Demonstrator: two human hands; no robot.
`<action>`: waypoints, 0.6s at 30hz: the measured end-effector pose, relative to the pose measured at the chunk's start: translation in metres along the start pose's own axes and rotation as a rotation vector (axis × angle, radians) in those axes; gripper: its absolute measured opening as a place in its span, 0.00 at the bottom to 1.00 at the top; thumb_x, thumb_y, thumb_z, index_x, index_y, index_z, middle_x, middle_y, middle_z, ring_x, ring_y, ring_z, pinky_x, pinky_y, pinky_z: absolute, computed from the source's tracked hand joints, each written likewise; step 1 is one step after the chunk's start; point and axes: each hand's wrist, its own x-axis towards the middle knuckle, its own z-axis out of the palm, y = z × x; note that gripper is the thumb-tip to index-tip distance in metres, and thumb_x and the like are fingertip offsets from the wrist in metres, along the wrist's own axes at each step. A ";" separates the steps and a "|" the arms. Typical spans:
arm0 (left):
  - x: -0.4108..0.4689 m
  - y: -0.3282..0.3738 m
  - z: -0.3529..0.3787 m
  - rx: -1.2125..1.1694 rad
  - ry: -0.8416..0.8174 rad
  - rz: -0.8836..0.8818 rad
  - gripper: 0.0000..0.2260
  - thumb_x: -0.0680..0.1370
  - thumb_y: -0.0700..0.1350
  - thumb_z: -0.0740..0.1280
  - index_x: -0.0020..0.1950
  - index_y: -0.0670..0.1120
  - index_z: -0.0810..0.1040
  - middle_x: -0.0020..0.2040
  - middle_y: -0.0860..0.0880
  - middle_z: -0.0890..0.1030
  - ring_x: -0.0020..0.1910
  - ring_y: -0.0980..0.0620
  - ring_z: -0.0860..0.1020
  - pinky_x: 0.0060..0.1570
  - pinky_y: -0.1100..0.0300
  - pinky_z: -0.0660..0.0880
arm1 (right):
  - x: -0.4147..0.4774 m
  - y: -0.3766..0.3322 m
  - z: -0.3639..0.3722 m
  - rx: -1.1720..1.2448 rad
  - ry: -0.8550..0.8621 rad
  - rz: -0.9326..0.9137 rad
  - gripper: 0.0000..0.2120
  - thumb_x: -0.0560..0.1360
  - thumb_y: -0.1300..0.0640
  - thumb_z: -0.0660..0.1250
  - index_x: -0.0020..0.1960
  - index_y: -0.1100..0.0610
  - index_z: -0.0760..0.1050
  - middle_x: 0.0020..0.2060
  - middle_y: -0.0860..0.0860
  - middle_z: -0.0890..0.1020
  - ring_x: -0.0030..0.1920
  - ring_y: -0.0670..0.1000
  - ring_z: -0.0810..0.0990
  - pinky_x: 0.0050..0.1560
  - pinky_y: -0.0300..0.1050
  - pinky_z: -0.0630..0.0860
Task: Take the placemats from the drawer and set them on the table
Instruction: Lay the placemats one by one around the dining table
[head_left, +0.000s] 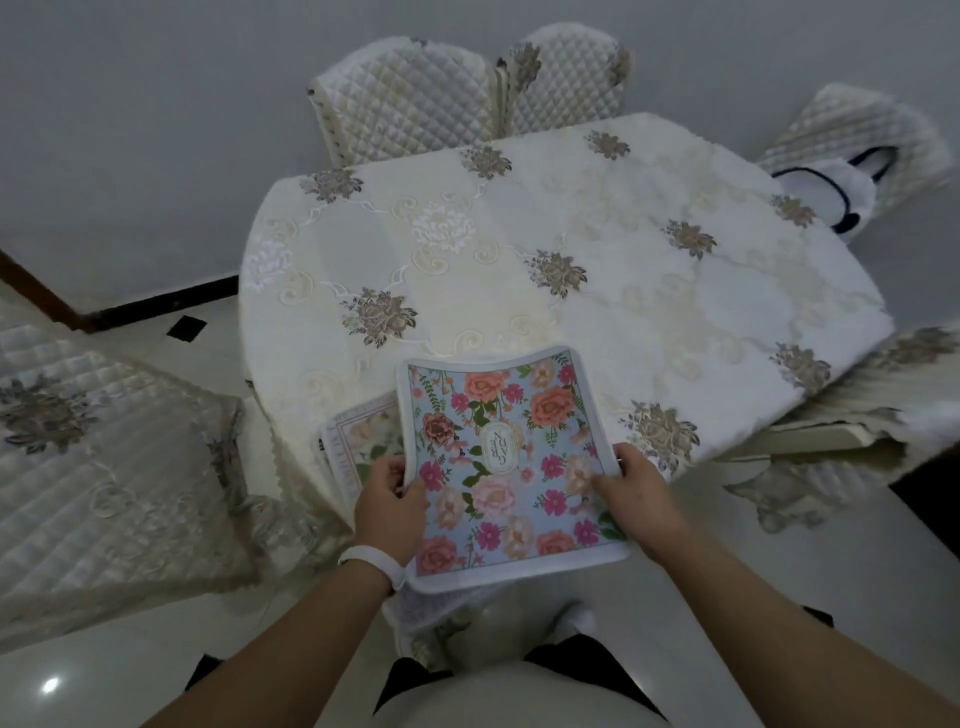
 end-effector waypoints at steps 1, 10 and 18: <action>-0.002 0.005 0.007 0.003 -0.012 0.002 0.06 0.78 0.42 0.68 0.49 0.52 0.75 0.46 0.49 0.83 0.44 0.48 0.83 0.44 0.46 0.82 | -0.002 0.005 -0.008 0.035 0.007 0.007 0.07 0.76 0.61 0.65 0.52 0.51 0.73 0.46 0.54 0.84 0.42 0.55 0.86 0.43 0.57 0.84; -0.041 0.063 0.113 0.001 -0.063 0.071 0.04 0.78 0.38 0.68 0.49 0.45 0.75 0.43 0.49 0.82 0.38 0.52 0.81 0.28 0.65 0.75 | -0.020 0.047 -0.119 0.184 0.159 -0.006 0.08 0.78 0.61 0.65 0.54 0.49 0.74 0.46 0.50 0.84 0.41 0.50 0.86 0.37 0.46 0.83; -0.089 0.106 0.253 -0.012 -0.314 0.089 0.08 0.78 0.36 0.66 0.47 0.46 0.70 0.43 0.40 0.84 0.37 0.43 0.83 0.36 0.51 0.80 | -0.042 0.118 -0.256 0.322 0.356 -0.016 0.10 0.76 0.63 0.66 0.50 0.48 0.75 0.45 0.53 0.84 0.41 0.54 0.86 0.44 0.54 0.84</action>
